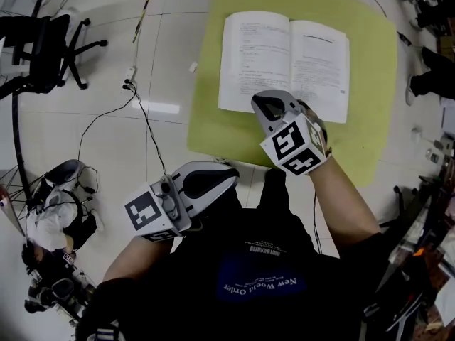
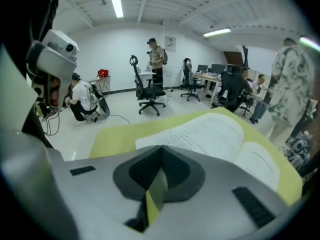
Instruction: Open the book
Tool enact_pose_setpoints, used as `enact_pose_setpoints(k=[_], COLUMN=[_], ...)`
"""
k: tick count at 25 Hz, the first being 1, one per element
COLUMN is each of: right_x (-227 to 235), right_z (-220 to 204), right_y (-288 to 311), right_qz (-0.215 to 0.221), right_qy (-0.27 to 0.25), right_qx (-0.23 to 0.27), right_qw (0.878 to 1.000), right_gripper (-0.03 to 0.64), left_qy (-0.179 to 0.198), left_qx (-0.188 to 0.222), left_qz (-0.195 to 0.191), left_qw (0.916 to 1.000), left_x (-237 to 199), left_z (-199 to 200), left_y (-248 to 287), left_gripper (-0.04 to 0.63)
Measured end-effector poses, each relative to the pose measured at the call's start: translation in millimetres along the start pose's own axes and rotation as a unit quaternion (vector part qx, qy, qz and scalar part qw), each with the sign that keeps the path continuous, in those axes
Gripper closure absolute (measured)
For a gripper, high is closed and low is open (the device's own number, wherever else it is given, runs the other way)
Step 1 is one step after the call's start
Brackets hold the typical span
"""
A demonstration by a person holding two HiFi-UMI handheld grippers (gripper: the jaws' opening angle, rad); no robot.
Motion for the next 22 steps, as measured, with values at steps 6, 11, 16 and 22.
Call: enact_pose_setpoints(k=[6,11,16,22], right_x=[45.3,85.4,69.0,61.4], right_z=[-26.7,-37.1,-14.5,7.0], right_y=[-55.2,-22.7,27.9,60.0], right_qz=[-0.152,-0.208,-0.172,-0.117], right_qy=[0.12,0.121,-0.034,-0.143], right_qx=[0.076,0.029,-0.095,-0.239], right_qw=[0.978,0.97,0.98,0.953], right_gripper=[0.629,0.638,0.638,0.646], left_qy=[-0.001,-0.001,-0.003,-0.006], left_qx=[0.004,0.004,0.002,0.007], left_qz=[-0.003,-0.01,-0.004,-0.005], left_qw=[1.0,0.9999,1.0,0.9999], left_x=[-1.9,-1.1,-1.3,-6.8], left_z=[7.8,9.4,8.7,9.0], left_y=[-0.3,5.2,-0.2,0.0], left_gripper=[0.589,0.589,0.589,0.589])
Point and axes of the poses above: the fingertips, and each gripper's own axes: y forward along the fingers, x to its right, z out of its top, the point moved 10 cm from there along -y, backward along the fingers, and after that the axes turned 1 degree about -x, right-handed, at the moved point
